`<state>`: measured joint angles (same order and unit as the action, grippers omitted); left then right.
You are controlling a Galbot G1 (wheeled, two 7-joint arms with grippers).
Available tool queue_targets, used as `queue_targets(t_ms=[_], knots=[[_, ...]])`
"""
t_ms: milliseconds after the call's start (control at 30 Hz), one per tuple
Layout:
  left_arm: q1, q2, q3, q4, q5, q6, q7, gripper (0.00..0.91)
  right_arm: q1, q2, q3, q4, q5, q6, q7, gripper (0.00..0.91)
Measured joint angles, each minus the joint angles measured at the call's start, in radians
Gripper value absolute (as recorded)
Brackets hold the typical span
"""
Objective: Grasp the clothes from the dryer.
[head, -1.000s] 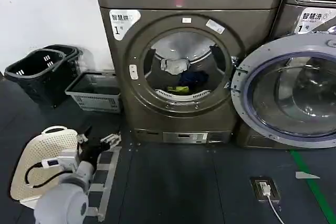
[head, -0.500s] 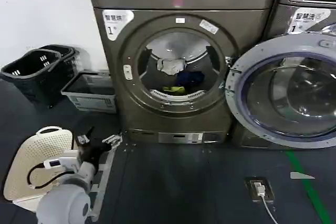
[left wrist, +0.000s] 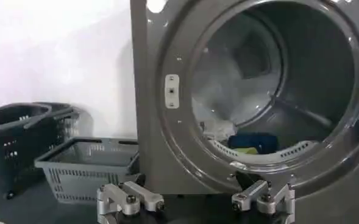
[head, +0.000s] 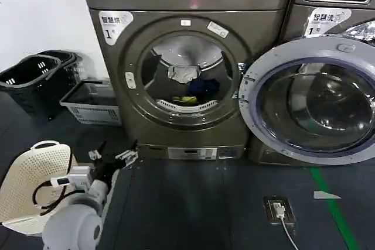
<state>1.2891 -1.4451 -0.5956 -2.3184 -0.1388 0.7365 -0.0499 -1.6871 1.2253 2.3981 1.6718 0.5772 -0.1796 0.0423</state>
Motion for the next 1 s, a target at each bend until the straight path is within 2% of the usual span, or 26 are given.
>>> queue_targets(t_ms=[567,1000], knots=[[0.010,0.000,0.011,-0.003,0.020,0.000,0.008,0.907,0.000,0.006,0.003,-0.007,0.002,0.002,0.006,0.907],[0.016,-0.003,0.024,-0.009,0.051,0.000,0.019,0.907,-0.005,-0.007,0.019,-0.036,0.009,0.032,0.064,0.907]])
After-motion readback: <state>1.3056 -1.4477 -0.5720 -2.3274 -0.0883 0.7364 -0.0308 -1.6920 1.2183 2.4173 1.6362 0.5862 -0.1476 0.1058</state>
